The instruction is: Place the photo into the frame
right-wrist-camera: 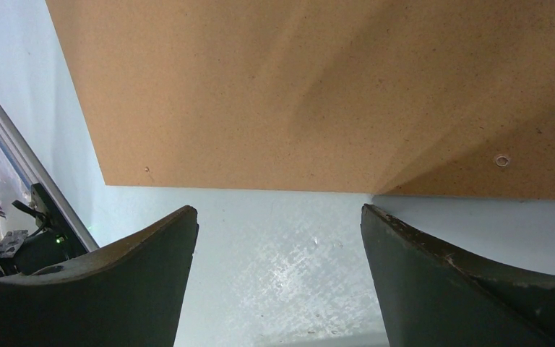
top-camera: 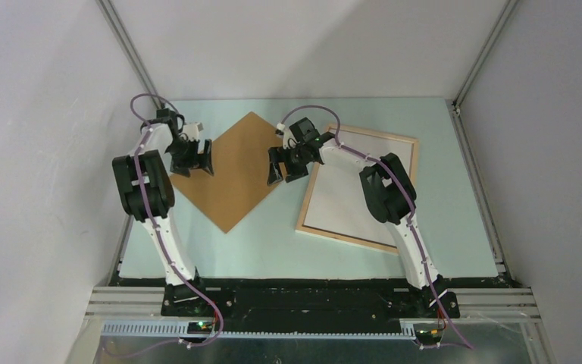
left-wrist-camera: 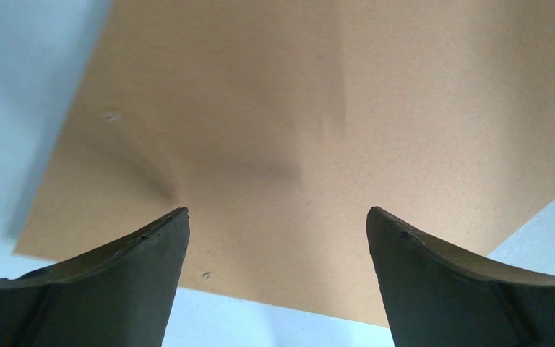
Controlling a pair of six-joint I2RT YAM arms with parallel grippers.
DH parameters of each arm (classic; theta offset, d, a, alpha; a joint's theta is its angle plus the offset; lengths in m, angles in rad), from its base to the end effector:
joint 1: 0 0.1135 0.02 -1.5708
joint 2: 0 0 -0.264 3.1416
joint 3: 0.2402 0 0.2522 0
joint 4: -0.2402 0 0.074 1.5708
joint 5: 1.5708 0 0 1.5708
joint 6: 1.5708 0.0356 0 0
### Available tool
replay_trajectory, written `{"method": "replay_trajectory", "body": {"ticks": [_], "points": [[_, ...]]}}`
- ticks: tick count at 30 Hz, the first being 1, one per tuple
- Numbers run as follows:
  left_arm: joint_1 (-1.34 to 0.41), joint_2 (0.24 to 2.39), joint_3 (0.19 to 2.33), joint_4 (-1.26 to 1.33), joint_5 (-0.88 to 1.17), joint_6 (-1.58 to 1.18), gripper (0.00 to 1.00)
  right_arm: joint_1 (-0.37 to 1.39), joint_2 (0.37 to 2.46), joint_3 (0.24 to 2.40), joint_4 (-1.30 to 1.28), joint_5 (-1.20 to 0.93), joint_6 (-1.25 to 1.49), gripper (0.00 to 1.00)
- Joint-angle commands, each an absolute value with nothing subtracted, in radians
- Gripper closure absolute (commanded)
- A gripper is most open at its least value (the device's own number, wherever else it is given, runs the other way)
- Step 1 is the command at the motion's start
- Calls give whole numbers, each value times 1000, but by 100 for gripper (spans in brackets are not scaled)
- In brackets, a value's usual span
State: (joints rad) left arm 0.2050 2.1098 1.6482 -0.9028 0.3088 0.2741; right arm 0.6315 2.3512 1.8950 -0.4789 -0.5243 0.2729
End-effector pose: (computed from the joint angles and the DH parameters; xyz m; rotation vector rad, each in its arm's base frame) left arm 0.4170 0.0756 0.1791 0.1442 2.8440 -0.3605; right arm 0.4046 0.3180 0.1627 -0.6936 2.5324 1.0072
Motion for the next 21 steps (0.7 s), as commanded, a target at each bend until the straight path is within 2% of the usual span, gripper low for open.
{"method": "replay_trajectory", "body": {"ticks": [1, 8, 10, 21], "points": [[265, 2116, 1733, -916, 238, 161, 3, 629, 2302, 1868, -507, -514, 268, 12], [308, 2140, 1744, -881, 166, 80, 4, 630, 2302, 1850, -501, -542, 278, 12], [310, 2144, 1734, -877, 168, 73, 7, 630, 2303, 1850, -498, -551, 284, 12], [306, 2106, 1656, -874, 166, 89, 7, 635, 2304, 1850, -494, -571, 298, 12]]}}
